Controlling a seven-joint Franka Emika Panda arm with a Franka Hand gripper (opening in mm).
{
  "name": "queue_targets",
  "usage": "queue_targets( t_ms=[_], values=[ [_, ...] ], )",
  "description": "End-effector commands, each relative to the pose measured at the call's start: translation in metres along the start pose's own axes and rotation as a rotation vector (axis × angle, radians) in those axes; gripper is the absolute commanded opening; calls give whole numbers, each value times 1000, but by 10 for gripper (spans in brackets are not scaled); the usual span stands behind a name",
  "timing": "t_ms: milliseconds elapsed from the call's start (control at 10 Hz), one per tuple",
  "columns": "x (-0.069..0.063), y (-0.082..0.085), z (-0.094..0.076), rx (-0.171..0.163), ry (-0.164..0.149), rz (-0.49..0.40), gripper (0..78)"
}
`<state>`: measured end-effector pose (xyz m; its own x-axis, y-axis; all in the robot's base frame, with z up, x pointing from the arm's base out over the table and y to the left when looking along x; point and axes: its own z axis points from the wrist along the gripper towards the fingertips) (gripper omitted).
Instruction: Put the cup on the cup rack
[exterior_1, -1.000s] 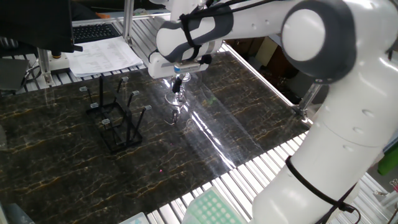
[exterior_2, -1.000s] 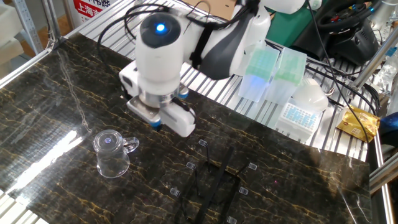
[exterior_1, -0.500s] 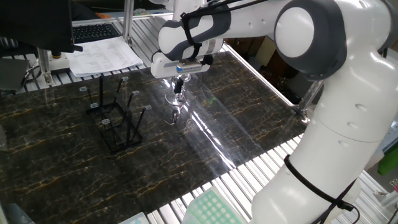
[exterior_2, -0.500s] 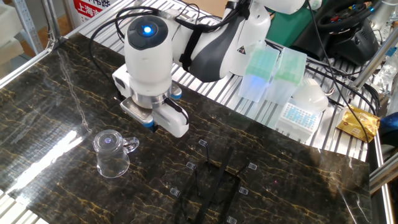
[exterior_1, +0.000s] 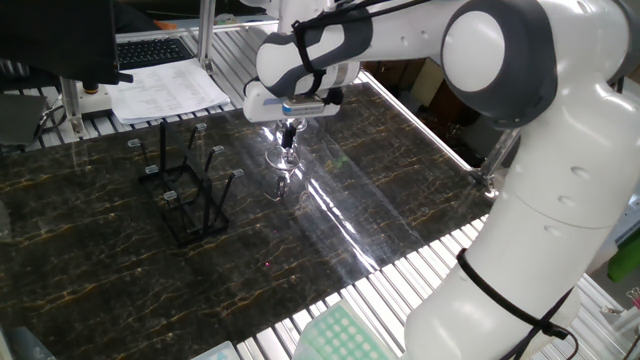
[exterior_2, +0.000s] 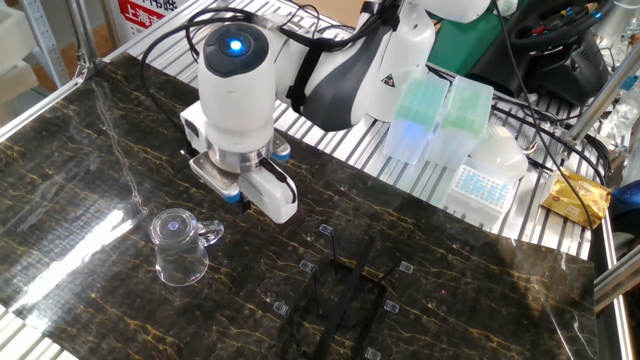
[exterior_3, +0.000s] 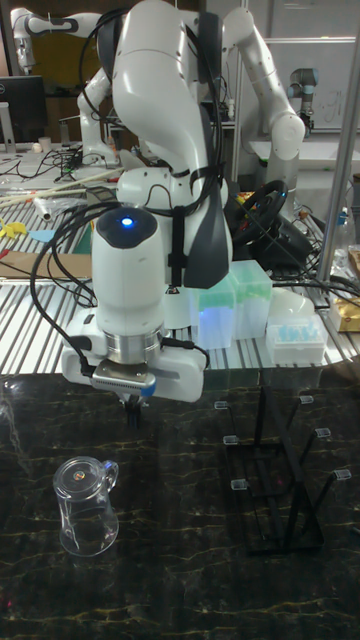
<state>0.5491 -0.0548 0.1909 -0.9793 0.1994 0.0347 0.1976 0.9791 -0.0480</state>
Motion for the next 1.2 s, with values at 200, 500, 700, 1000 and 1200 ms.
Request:
queue_targets(
  t_ms=[200, 500, 700, 1000, 1200],
  values=[
    [-1, 0, -2, -11, -4, 38, 0],
    [-1, 0, -2, -14, 23, 68, 0],
    [-3, -1, 1, -16, 0, 75, 0],
    [-20, -14, 15, -24, -26, 79, 0],
    [-26, -22, 22, -19, -25, 109, 0]
  ],
)
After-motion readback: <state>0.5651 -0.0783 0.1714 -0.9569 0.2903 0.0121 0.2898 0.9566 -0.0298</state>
